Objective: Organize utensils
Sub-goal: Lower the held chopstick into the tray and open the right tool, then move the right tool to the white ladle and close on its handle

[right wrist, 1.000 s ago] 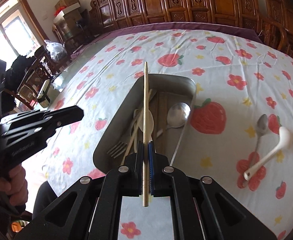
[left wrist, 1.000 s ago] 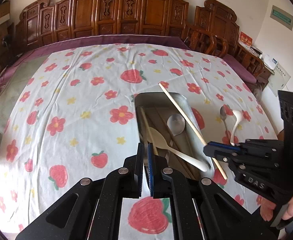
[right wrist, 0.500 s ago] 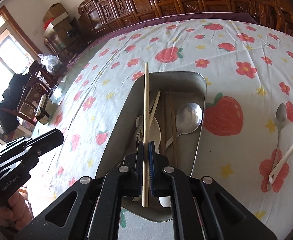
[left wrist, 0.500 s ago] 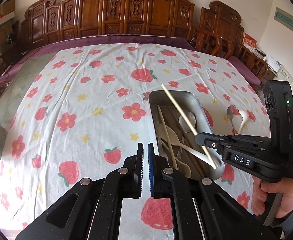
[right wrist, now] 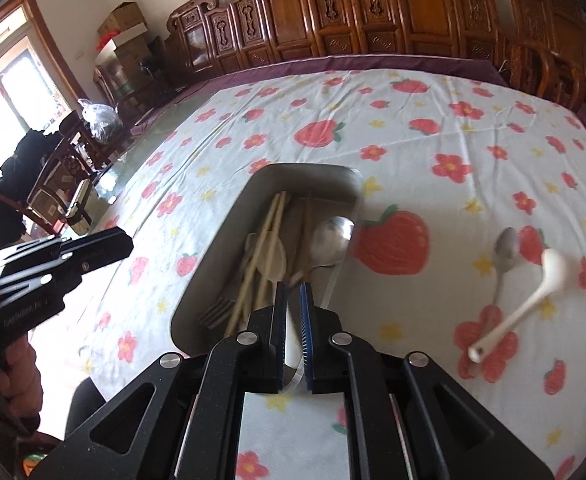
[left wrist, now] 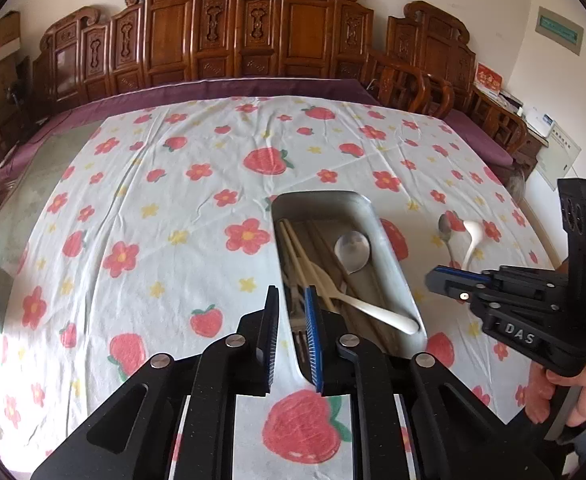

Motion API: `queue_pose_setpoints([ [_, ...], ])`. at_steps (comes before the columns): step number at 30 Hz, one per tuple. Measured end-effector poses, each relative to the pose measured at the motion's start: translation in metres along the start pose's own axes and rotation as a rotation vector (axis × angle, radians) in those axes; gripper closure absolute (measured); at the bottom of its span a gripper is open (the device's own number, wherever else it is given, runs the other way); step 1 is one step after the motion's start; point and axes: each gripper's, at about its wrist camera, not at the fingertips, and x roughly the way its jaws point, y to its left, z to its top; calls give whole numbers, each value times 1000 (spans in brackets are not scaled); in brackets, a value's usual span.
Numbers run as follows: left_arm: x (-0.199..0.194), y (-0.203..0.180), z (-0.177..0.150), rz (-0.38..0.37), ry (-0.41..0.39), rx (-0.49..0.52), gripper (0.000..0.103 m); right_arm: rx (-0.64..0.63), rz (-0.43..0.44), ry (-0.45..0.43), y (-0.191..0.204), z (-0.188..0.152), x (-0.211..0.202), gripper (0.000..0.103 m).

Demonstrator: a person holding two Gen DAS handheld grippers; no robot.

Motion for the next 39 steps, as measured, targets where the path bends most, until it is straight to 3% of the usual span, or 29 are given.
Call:
queue_pose_setpoints([
  [5,1,-17,4,-12,-11,28,75,25,-67,-20,-37,-15,-28,93],
  [7,3,-26,6,-21,-15,39,63,38,-89,-23,-49,-21,-34,93],
  [9,5,-34,8,-29,-19,48,60,57,-120,-23,-66,-27,-40,90],
  [10,7,-39,8,-33,-16,52,50,69,-136,-23,-74,-30,-42,80],
  [12,9,-47,9,-35,-29,58,26,94,-162,-19,-89,-37,-43,71],
  [16,16,-62,11,-45,-30,75,15,139,-198,10,-117,-45,-34,67],
  [22,23,-80,12,-68,-21,92,8,197,-218,31,-143,-45,-14,56],
  [31,31,-93,12,-80,-10,100,8,325,-254,53,-187,-26,26,56],
  [39,35,-98,14,-81,-5,106,8,285,-324,55,-188,-10,40,56],
])
